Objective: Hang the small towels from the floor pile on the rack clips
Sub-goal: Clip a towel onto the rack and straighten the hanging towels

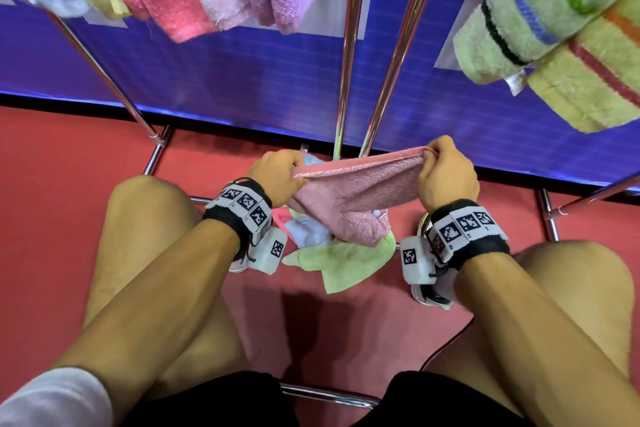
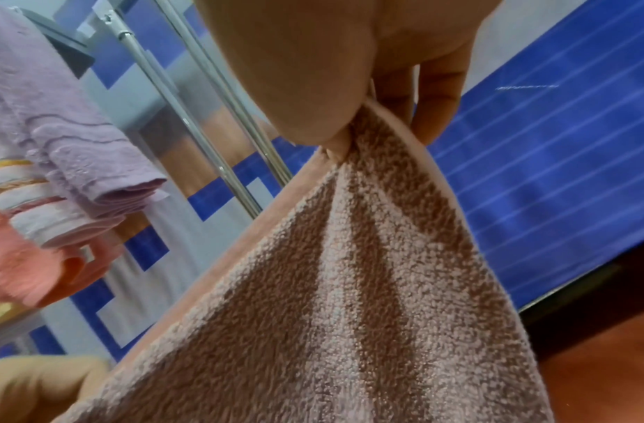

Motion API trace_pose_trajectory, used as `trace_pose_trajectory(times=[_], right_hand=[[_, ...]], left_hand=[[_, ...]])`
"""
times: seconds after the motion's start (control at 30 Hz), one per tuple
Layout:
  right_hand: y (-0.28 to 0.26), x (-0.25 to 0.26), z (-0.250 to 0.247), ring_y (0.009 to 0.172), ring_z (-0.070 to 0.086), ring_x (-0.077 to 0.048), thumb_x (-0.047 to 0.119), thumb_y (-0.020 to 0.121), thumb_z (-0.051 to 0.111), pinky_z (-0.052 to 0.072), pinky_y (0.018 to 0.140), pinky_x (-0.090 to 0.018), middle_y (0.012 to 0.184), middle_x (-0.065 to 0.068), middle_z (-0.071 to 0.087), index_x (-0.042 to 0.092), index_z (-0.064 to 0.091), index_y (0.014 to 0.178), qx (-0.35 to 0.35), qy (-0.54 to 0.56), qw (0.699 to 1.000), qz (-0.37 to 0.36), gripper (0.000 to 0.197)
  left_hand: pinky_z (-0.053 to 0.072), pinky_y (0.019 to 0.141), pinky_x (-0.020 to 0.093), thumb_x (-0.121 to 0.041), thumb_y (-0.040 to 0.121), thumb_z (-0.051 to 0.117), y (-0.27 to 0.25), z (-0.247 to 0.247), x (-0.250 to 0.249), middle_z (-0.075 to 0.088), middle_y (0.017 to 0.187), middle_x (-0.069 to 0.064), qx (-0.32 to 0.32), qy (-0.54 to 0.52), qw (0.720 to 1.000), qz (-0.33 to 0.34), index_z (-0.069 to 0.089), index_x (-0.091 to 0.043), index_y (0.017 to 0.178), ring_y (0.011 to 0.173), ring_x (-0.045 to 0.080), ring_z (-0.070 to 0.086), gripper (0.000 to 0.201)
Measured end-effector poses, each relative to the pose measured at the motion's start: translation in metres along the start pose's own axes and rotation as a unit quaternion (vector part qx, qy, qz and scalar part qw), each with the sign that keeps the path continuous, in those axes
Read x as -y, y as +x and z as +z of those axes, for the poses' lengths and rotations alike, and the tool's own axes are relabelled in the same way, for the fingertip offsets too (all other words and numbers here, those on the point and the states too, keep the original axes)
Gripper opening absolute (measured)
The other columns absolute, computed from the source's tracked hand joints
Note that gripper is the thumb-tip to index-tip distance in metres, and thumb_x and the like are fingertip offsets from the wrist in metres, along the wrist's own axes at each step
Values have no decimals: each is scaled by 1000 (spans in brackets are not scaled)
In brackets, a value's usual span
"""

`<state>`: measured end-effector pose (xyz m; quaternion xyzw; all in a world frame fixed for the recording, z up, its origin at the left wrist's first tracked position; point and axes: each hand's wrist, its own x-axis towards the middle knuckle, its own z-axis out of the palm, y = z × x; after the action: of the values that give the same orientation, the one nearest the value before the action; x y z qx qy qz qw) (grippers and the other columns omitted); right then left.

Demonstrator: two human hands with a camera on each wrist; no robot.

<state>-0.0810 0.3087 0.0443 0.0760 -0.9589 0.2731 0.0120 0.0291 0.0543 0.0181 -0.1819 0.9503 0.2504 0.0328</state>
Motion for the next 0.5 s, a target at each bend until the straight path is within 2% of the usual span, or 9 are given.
trace_pose_trajectory(times=[0.07, 0.17, 0.33, 0.4, 0.5], right_hand=[[3, -4, 0, 90, 59, -41, 26, 100, 43, 35, 69, -37, 92, -13, 63, 19, 52, 104, 3, -3, 1000, 26, 13], [5, -9, 1, 92, 59, -43, 26, 99, 44, 36, 71, -38, 98, -18, 65, 19, 52, 105, 17, -7, 999, 44, 12], [4, -9, 4, 89, 59, -43, 27, 98, 46, 39, 71, -39, 96, -18, 65, 19, 51, 103, 28, 1, 999, 28, 10], [4, -8, 5, 88, 59, -43, 27, 98, 47, 42, 71, -41, 95, -19, 65, 20, 51, 101, 30, 2, 999, 21, 9], [6, -8, 6, 88, 59, -43, 28, 97, 49, 45, 73, -43, 94, -18, 65, 19, 51, 100, 23, 5, 999, 23, 10]], left_hand=[[42, 71, 34, -30, 83, 73, 2, 1, 7, 64, 87, 6, -3, 3, 1000, -16, 54, -27, 80, 91, 35, 60, 19], [41, 70, 32, -35, 84, 73, 5, -1, 14, 63, 85, 4, -19, 2, 999, -47, 54, -25, 80, 88, 33, 60, 21], [38, 72, 30, -43, 81, 75, 4, -13, 15, 60, 86, 3, -98, -21, 988, -117, 55, -22, 82, 80, 26, 49, 29], [37, 73, 31, -36, 81, 76, 4, -18, 16, 60, 84, 3, -117, -22, 983, -141, 53, -21, 78, 80, 28, 49, 28], [39, 73, 34, -18, 80, 71, 7, -24, 21, 63, 82, 7, -143, -35, 975, -166, 50, -19, 73, 82, 34, 55, 23]])
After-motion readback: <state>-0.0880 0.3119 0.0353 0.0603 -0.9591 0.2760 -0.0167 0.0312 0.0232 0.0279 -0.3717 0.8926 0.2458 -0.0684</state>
